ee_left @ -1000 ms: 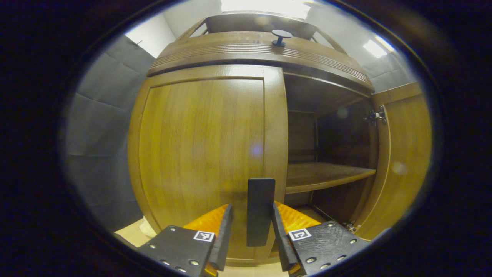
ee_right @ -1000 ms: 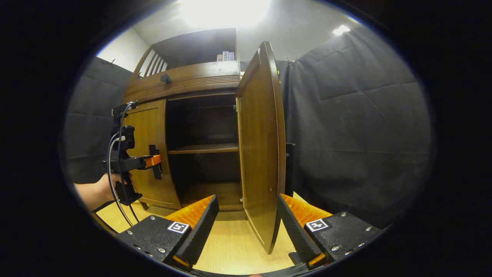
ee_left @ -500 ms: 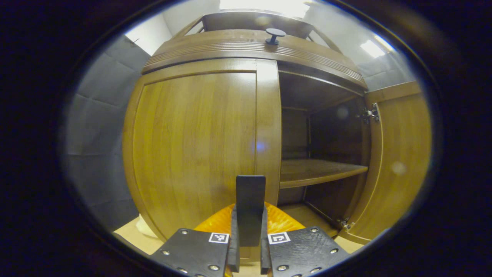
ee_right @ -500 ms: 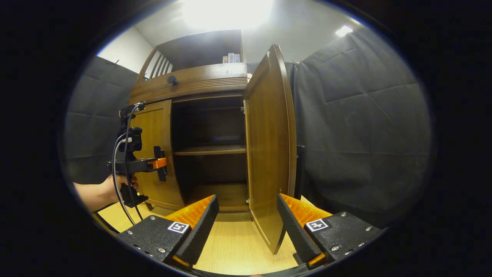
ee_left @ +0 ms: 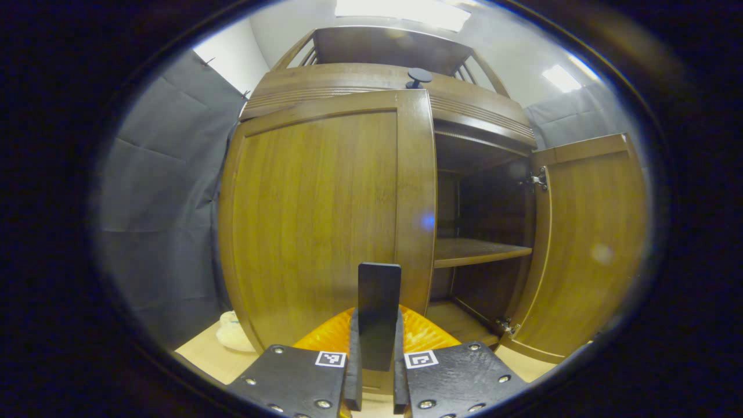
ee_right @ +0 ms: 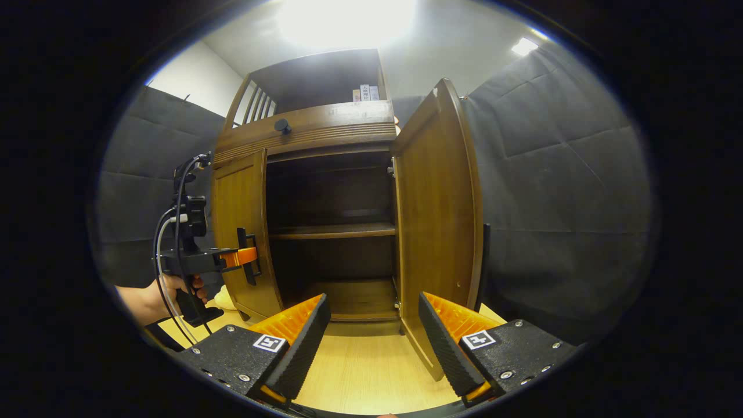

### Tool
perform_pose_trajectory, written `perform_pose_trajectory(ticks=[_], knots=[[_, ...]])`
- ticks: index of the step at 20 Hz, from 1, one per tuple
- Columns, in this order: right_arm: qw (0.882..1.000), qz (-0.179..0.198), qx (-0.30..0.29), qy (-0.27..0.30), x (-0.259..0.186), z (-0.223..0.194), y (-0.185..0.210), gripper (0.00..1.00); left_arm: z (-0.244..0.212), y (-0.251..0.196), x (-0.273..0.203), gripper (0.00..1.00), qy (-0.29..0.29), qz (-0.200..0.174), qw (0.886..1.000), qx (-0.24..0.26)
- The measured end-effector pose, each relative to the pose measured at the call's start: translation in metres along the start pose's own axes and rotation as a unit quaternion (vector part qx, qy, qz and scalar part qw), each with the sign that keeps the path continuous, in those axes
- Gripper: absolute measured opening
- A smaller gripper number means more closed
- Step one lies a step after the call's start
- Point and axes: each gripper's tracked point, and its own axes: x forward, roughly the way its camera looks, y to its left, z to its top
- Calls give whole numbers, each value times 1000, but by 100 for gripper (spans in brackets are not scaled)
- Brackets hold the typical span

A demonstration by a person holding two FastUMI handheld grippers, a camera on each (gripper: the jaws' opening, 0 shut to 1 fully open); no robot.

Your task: Open the right door of the double-door shoe cabinet with the right hand, and open the left door with the left hand.

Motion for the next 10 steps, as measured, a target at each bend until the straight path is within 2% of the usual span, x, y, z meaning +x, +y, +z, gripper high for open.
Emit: perform_pose_trajectory(ticks=[10], knots=[[999, 35, 9, -5, -8, 3, 43, 94, 3, 33, -67, 17, -5, 8, 1000, -15]])
